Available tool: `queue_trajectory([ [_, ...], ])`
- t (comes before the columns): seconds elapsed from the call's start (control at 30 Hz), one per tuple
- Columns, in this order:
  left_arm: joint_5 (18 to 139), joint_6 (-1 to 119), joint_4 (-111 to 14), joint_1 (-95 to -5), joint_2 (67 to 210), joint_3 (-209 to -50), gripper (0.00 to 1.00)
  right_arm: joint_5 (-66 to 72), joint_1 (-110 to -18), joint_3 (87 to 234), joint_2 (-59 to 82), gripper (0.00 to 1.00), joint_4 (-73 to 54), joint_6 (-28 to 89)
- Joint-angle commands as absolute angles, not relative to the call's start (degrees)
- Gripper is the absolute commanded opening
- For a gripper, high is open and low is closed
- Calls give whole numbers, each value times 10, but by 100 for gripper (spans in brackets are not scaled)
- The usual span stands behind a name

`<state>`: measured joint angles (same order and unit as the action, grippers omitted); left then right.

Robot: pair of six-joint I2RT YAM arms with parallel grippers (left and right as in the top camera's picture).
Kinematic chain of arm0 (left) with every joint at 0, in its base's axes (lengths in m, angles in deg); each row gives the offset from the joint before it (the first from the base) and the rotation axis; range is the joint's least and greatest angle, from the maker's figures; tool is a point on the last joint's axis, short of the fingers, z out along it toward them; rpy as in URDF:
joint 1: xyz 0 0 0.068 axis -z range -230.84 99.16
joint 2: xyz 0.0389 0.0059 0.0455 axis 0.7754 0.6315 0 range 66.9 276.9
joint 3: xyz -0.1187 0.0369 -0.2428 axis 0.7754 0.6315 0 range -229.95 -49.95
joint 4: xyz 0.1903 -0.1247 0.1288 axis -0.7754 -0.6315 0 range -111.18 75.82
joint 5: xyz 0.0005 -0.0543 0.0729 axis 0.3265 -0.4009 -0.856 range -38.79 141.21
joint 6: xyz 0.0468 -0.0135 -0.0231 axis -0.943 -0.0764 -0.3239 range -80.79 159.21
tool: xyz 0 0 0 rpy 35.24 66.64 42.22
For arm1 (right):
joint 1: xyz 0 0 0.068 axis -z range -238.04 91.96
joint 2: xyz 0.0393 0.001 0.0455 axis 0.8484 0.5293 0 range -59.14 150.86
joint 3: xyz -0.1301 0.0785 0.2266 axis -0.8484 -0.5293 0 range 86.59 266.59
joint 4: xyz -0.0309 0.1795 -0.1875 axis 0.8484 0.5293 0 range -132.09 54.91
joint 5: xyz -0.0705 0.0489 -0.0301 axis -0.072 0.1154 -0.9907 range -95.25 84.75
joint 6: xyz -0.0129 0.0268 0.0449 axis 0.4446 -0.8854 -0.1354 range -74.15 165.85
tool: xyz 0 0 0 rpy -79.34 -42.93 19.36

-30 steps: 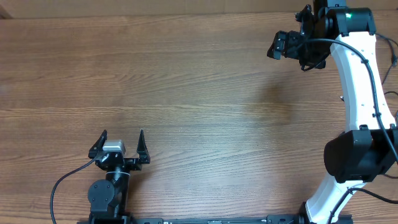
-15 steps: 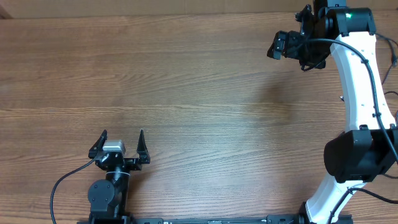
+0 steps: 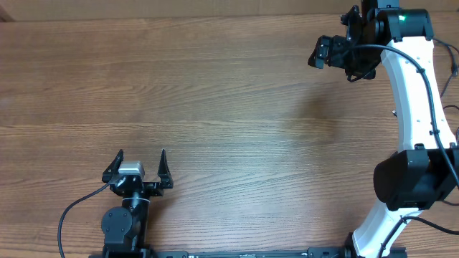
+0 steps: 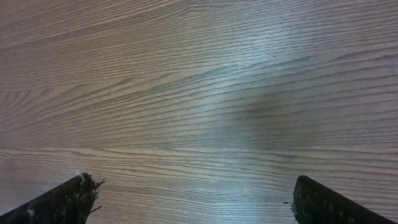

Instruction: Untangle cables

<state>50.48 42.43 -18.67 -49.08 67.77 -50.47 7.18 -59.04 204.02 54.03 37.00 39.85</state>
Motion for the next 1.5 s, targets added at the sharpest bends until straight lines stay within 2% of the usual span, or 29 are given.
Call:
queue_trajectory([
  [0.0,497,426,-186,-494,672,-502,100,68,-589,2049,537,100,368,397],
  [0.3,497,426,-186,-494,672,-502,100,75,-591,2021,517,100,341,398],
  [0.87,497,426,-186,-494,672,-502,100,115,-596,1449,200,100,-207,397],
  [1.47,497,426,-186,-494,672,-502,100,91,-595,1003,-162,100,-690,399],
])
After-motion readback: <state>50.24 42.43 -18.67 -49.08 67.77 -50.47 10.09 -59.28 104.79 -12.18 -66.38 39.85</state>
